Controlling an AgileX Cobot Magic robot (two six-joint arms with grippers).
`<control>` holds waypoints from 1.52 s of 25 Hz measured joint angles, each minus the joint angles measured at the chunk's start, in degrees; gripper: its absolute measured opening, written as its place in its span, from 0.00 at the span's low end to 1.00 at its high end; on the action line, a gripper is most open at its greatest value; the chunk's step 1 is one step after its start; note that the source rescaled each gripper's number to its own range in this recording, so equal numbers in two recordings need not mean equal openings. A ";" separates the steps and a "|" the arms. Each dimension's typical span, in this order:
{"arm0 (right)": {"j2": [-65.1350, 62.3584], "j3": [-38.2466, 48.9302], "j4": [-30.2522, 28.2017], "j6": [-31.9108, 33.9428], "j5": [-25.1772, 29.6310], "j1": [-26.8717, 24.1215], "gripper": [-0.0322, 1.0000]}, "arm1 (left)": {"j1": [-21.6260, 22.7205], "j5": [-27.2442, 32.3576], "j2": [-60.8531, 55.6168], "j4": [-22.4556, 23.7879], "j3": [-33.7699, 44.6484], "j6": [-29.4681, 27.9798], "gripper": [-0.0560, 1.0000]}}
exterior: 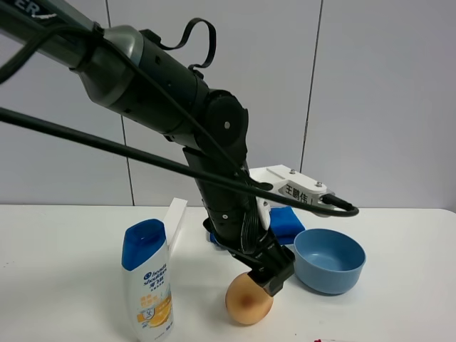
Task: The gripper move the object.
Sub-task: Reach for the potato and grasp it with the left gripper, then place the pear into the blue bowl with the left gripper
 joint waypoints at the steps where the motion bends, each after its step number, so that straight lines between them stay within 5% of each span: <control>1: 0.00 0.00 0.00 0.00 0.00 0.00 1.00 | 0.00 0.06 0.53 0.00 0.00 0.00 0.97; 19: 0.00 0.00 0.00 0.00 0.00 0.00 1.00 | 0.00 0.32 6.11 0.00 0.00 0.00 0.95; 23: 0.00 0.00 0.00 0.00 0.00 0.00 1.00 | 0.00 0.32 6.11 -0.06 0.00 0.00 0.74; 29: 0.00 0.00 0.00 0.00 0.00 0.00 1.00 | 0.00 0.30 6.11 -0.20 -0.06 0.00 0.16; 38: 0.00 0.00 0.00 0.00 0.00 0.00 1.00 | 0.00 1.93 4.89 -0.20 -0.13 0.00 0.08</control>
